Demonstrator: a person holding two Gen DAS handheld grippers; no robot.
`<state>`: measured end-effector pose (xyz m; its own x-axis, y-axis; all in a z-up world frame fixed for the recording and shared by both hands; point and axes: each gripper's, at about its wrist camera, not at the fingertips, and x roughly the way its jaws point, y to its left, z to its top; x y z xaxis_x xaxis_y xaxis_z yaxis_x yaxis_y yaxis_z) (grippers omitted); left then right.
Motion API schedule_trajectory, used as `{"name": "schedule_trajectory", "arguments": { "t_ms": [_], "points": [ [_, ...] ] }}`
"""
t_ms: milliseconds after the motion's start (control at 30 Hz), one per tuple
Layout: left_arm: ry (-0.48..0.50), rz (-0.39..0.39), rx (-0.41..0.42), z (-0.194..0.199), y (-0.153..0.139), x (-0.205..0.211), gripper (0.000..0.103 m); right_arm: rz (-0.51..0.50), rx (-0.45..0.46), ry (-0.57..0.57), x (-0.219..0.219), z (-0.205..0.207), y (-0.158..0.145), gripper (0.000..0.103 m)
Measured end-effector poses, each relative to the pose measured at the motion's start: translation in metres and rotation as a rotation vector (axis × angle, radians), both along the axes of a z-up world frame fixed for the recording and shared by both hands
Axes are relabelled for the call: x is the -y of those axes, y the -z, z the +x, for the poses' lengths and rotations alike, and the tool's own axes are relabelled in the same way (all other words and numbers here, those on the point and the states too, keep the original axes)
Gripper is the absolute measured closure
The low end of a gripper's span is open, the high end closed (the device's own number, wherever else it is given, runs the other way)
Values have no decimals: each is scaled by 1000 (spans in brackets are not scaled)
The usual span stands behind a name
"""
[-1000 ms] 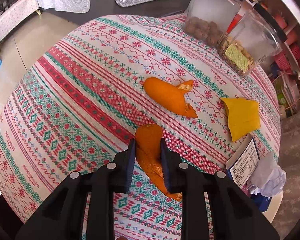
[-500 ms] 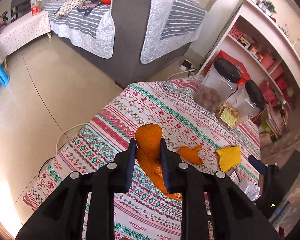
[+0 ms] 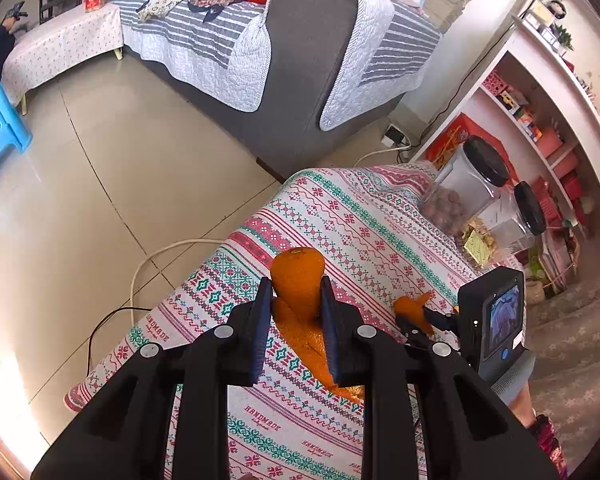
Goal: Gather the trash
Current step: 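Grasp the smaller orange peel with the right tool while the left holds its peel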
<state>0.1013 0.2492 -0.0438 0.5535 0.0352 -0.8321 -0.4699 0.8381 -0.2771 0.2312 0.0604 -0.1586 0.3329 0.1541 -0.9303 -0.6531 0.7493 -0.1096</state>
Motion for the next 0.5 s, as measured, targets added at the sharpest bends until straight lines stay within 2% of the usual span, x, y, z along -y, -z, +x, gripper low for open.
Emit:
{"name": "schedule_trajectory", "arguments": {
  "t_ms": [33,133,300,500],
  "points": [
    [-2,3,0,0,0,-1,79,16,-1,14,3,0,-1,83],
    [-7,7,0,-1,0,-1,79,56,-5,61,12,-1,-5,87],
    [-5,20,16,-2,-4,1,79,110,44,95,24,-14,-28,88],
    [-12,25,38,-5,-9,3,79,177,139,133,35,-30,-73,88]
  ]
}}
